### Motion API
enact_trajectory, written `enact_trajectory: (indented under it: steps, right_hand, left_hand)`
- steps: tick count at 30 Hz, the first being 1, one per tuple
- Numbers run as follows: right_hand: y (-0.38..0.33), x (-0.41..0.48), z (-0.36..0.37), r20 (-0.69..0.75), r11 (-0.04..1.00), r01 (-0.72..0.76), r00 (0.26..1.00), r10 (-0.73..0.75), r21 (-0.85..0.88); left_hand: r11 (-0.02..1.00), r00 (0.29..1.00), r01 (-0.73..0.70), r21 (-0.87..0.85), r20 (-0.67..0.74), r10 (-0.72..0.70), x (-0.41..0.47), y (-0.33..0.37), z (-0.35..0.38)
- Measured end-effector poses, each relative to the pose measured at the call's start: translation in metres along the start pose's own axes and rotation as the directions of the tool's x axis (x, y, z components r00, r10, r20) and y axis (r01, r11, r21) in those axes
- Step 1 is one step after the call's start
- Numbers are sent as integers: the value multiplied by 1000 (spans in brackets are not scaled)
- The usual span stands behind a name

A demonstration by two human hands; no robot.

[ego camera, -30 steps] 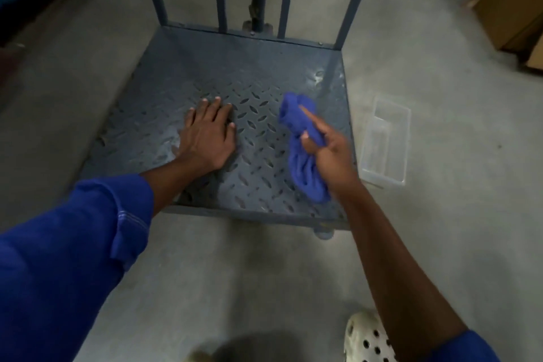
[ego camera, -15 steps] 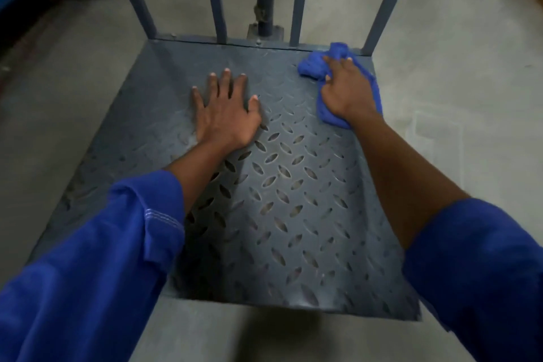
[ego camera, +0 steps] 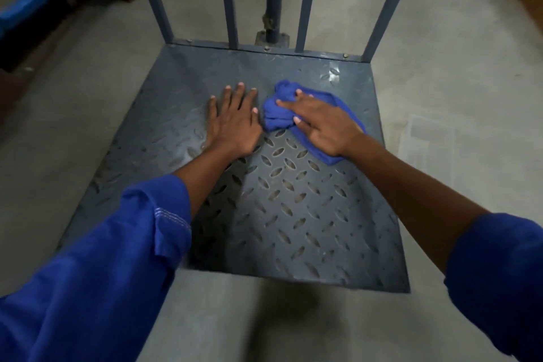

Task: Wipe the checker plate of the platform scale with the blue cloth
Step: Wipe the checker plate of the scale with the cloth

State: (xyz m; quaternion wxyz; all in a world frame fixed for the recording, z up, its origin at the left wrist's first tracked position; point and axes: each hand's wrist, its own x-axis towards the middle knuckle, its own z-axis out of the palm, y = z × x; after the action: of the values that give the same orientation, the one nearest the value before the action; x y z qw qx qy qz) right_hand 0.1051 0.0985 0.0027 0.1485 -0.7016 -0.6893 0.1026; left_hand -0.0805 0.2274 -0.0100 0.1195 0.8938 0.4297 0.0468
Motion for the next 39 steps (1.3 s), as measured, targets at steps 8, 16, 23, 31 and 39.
enact_trajectory:
  steps: [8, 16, 23, 31, 39]
  right_hand:
    - [-64, -78, 21, -16, 990, 134, 991, -133, 34]
    - [-169, -175, 54, -17, 921, 306, 950, -312, 241]
    - [-157, -137, -24, -155, 848, 43, 987, 46, 528]
    - [3, -46, -37, -256, 812, -514, 775, 578, 275]
    - [23, 38, 2, -232, 909, -407, 879, 417, 92]
  left_hand:
    - [991, 991, -135, 26, 6, 135, -81, -35, 2]
    - [986, 985, -165, 1, 49, 165, -114, -60, -19]
    - [992, 991, -125, 10, 46, 124, -112, -65, -17]
    - [999, 999, -37, -22, -7, 37, -77, -54, -9]
    - [997, 999, 47, 57, 4, -47, -8, -55, -6]
